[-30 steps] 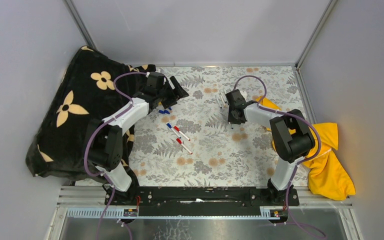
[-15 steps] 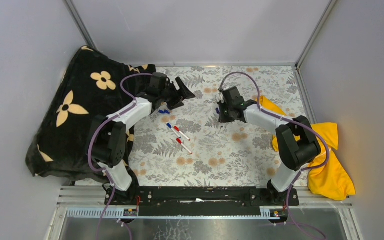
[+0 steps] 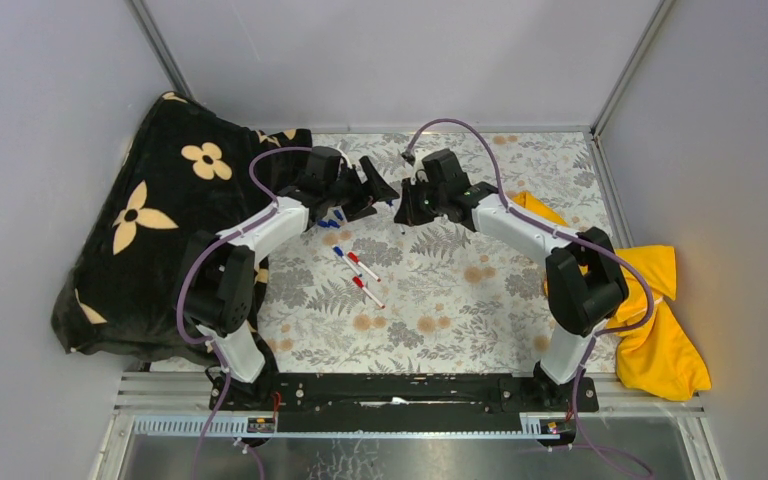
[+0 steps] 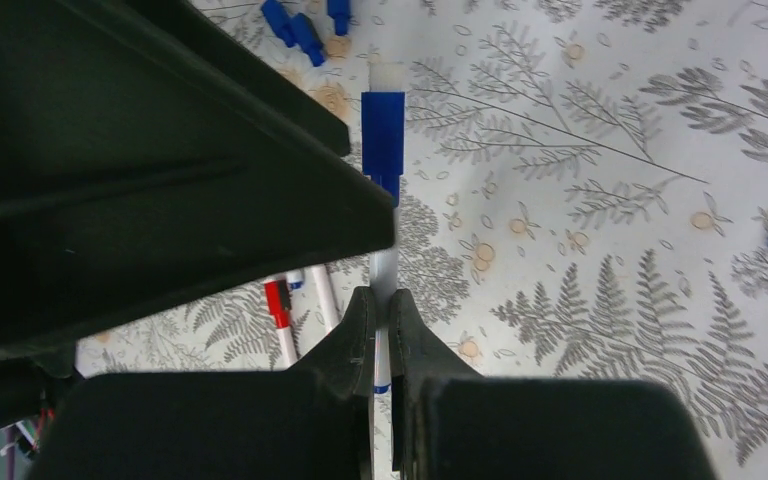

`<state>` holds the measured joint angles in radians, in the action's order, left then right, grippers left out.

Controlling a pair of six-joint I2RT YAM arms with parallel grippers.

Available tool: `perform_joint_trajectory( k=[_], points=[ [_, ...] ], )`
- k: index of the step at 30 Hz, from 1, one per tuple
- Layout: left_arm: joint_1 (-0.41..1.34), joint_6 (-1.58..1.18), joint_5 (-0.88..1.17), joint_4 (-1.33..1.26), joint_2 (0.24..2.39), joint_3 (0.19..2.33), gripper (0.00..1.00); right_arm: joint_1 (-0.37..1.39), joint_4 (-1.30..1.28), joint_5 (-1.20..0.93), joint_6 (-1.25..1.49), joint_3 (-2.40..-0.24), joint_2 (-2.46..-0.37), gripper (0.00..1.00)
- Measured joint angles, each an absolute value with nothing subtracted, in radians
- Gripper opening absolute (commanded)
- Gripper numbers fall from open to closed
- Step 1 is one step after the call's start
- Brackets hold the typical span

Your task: Open the pen caps

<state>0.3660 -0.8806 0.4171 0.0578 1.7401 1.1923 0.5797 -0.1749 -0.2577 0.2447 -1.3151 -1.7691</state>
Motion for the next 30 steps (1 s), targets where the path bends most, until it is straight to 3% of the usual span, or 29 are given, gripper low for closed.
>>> perform_joint_trajectory(
  k=[5,14,17,21,30],
  points=[
    [0.366,-0.885,0.416,0.039,1.740,1.192,0.81,0.598,-0.171,-0.297,0.259,-1.344,-1.798,0.00],
    [0.366,-0.902,0.390,0.036,1.740,1.192,0.50,0.606,-0.169,-0.311,0.273,-1.351,-1.809,0.00],
    [0.366,-0.908,0.379,0.032,1.740,1.191,0.43,0.606,-0.166,-0.316,0.278,-1.351,-1.809,0.00],
    [0.366,-0.912,0.370,0.029,1.740,1.183,0.42,0.606,-0.166,-0.317,0.282,-1.351,-1.809,0.00],
    [0.366,-0.916,0.357,0.028,1.740,1.174,0.16,0.606,-0.164,-0.321,0.286,-1.351,-1.809,0.00]
  ],
)
